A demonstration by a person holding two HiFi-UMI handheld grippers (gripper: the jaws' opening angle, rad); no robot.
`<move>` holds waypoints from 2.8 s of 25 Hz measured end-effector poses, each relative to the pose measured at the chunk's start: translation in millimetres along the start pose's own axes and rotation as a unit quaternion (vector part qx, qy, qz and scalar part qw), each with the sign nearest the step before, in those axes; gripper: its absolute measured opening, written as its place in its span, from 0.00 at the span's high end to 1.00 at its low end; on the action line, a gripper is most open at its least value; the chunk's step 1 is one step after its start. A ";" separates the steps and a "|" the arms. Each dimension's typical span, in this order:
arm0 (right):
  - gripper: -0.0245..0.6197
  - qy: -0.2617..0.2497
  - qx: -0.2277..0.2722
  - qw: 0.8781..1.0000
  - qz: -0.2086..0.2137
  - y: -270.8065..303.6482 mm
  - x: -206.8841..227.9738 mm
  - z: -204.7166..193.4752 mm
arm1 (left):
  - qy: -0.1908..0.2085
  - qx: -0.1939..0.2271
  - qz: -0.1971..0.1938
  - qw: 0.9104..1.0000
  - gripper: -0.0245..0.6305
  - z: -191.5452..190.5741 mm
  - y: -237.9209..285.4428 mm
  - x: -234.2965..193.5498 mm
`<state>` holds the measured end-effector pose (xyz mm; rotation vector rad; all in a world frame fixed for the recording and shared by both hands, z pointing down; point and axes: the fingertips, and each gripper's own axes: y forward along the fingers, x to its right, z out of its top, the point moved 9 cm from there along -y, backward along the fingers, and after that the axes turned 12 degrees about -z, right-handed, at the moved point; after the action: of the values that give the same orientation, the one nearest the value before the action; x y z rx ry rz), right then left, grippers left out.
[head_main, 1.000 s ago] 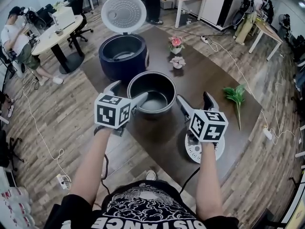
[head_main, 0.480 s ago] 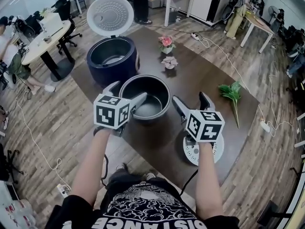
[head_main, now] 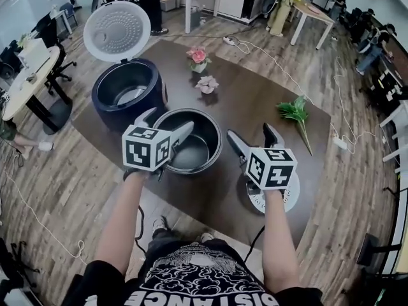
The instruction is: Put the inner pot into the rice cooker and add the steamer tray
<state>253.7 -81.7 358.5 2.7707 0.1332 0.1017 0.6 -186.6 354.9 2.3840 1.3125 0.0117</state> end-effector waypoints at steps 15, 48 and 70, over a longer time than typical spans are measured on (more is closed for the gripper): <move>0.25 0.053 0.001 0.989 -0.138 -28.6 -34.1 -7.0 | 0.046 -0.028 -0.145 0.988 0.24 12.1 24.9 -31.0; 0.37 0.141 -0.075 0.971 -0.180 3.4 -95.3 -68.0 | -0.049 -0.118 -0.179 0.975 0.24 -56.1 27.1 -97.6; 0.68 0.128 -0.149 0.975 -0.100 46.0 -78.0 -90.3 | -0.136 -0.126 -0.120 0.975 0.60 -87.1 29.1 -94.8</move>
<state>172.0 -100.7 455.0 2.4197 0.4271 0.3934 -46.3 -246.2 462.8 1.9274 1.3655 -0.1987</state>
